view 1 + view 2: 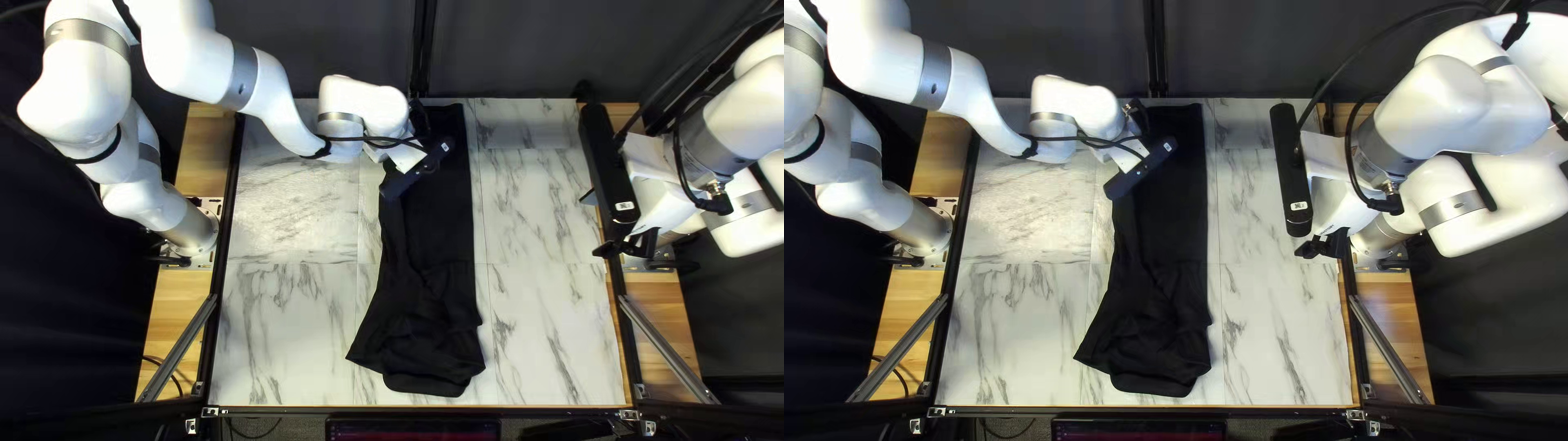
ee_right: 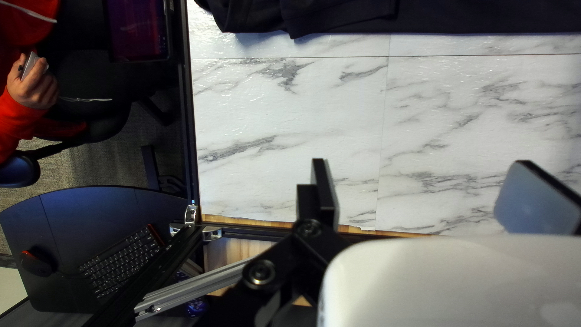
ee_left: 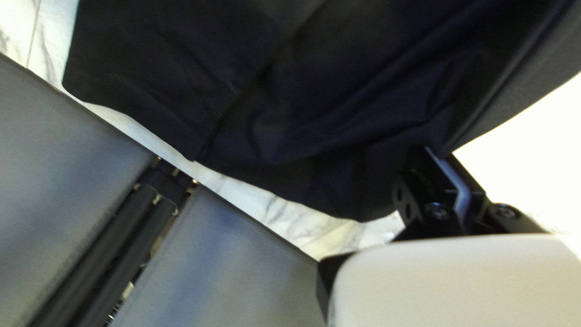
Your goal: Fold t-shirt
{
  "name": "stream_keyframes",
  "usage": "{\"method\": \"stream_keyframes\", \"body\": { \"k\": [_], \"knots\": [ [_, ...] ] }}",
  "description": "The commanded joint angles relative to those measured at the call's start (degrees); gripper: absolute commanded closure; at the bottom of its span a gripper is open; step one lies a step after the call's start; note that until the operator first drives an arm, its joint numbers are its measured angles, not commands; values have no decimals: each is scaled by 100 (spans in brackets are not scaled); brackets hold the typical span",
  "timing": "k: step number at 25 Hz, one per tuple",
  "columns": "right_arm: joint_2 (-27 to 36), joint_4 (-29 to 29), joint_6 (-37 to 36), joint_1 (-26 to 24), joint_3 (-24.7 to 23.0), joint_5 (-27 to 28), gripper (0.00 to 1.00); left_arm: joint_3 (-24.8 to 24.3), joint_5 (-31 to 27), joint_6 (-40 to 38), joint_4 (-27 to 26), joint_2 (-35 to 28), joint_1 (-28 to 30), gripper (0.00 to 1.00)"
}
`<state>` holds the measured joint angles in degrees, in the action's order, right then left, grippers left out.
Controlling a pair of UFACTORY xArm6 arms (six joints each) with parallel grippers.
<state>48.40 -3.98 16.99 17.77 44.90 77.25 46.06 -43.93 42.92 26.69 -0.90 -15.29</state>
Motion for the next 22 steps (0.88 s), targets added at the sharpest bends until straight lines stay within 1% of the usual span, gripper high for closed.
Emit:
{"method": "stream_keyframes", "body": {
  "k": [1, 6, 10, 14, 22],
  "knots": [
    [0, 0, 0, 0, 0, 0, 0, -485, -111, -332, 282, -533, -44, 98],
    [0, 0, 0, 0, 0, 0, 0, -794, -78, -576, 472, -737, -173, 98],
    [0, 0, 0, 0, 0, 0, 0, -844, -116, -662, 523, -822, -201, 98],
    [0, 0, 0, 0, 0, 0, 0, -640, -187, -691, 521, -680, -123, 98],
    [0, 0, 0, 0, 0, 0, 0, -17, 0, -533, 437, 49, -89, 98]
  ]
}}
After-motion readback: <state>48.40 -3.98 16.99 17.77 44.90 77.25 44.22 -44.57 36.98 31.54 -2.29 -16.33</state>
